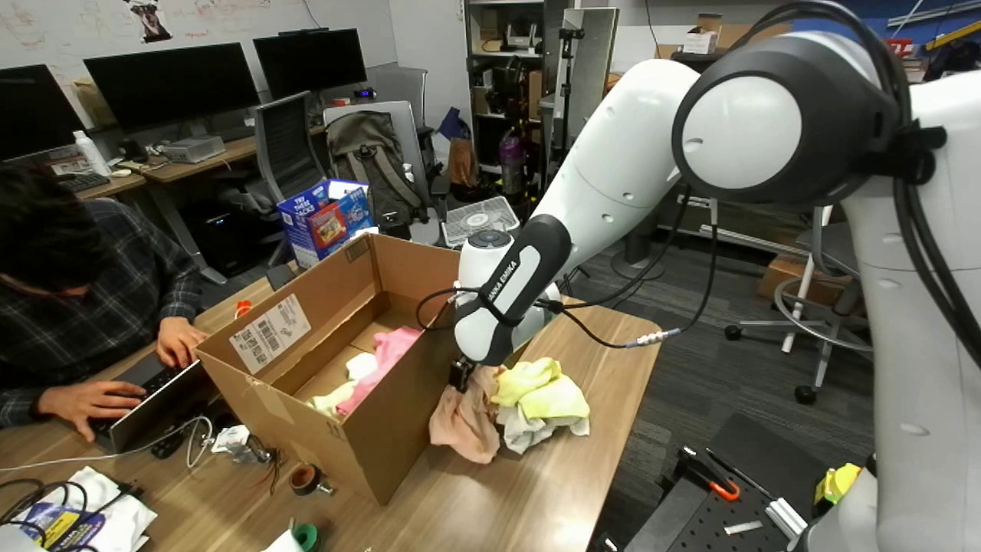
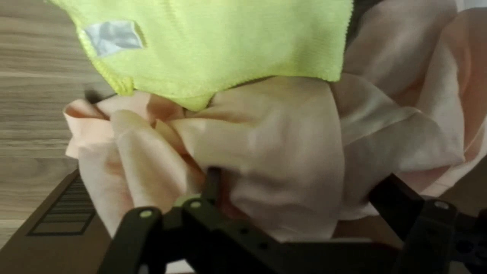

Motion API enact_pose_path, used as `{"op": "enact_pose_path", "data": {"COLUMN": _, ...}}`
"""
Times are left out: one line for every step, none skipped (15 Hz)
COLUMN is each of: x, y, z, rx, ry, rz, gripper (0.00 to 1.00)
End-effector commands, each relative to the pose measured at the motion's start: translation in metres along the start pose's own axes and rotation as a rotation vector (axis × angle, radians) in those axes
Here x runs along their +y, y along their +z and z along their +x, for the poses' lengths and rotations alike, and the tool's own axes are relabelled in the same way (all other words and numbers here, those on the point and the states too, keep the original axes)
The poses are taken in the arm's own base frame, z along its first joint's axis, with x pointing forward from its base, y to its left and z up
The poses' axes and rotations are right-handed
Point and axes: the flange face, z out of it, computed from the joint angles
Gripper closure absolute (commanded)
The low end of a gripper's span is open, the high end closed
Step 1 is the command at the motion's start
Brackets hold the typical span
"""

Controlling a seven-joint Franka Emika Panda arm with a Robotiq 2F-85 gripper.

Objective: Put the shirts and towels in the box

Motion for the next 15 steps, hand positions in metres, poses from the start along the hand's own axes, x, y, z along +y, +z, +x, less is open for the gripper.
{"op": "enact_pose_path", "data": {"x": 0.010, "y": 0.001, "z": -0.002, "rx": -0.006, "ry": -0.030, "rz": -0.077, "gripper": 0.27}}
{"op": "enact_pose_path", "data": {"x": 0.012, "y": 0.001, "z": -0.003, "rx": -0.007, "ry": -0.034, "rz": -0.092, "gripper": 0.27}}
{"op": "enact_pose_path", "data": {"x": 0.016, "y": 0.002, "z": -0.003, "rx": -0.012, "ry": -0.035, "rz": -0.113, "gripper": 0.28}}
{"op": "enact_pose_path", "data": {"x": 0.019, "y": 0.002, "z": -0.004, "rx": -0.024, "ry": -0.024, "rz": -0.130, "gripper": 0.36}}
{"op": "enact_pose_path", "data": {"x": 0.021, "y": 0.000, "z": -0.004, "rx": -0.028, "ry": -0.013, "rz": -0.145, "gripper": 0.44}}
{"op": "enact_pose_path", "data": {"x": 0.022, "y": 0.001, "z": -0.004, "rx": -0.032, "ry": 0.002, "rz": -0.155, "gripper": 0.53}}
{"op": "enact_pose_path", "data": {"x": 0.022, "y": 0.000, "z": -0.003, "rx": -0.035, "ry": 0.017, "rz": -0.165, "gripper": 0.60}}
{"op": "enact_pose_path", "data": {"x": 0.022, "y": -0.001, "z": -0.003, "rx": -0.044, "ry": 0.030, "rz": -0.167, "gripper": 0.69}}
{"op": "enact_pose_path", "data": {"x": 0.021, "y": -0.002, "z": -0.003, "rx": -0.046, "ry": 0.049, "rz": -0.167, "gripper": 0.76}}
{"op": "enact_pose_path", "data": {"x": 0.019, "y": -0.003, "z": -0.001, "rx": -0.042, "ry": 0.066, "rz": -0.159, "gripper": 0.82}}
{"op": "enact_pose_path", "data": {"x": 0.017, "y": -0.003, "z": 0.000, "rx": -0.041, "ry": 0.082, "rz": -0.157, "gripper": 0.91}}
{"op": "enact_pose_path", "data": {"x": 0.016, "y": -0.004, "z": 0.001, "rx": -0.037, "ry": 0.102, "rz": -0.152, "gripper": 0.95}}
{"op": "enact_pose_path", "data": {"x": 0.014, "y": -0.006, "z": 0.003, "rx": -0.032, "ry": 0.122, "rz": -0.144, "gripper": 0.97}}
{"op": "enact_pose_path", "data": {"x": 0.013, "y": -0.008, "z": 0.005, "rx": -0.028, "ry": 0.151, "rz": -0.132, "gripper": 0.99}}
{"op": "enact_pose_path", "data": {"x": 0.011, "y": -0.014, "z": 0.007, "rx": -0.029, "ry": 0.193, "rz": -0.111, "gripper": 1.00}}
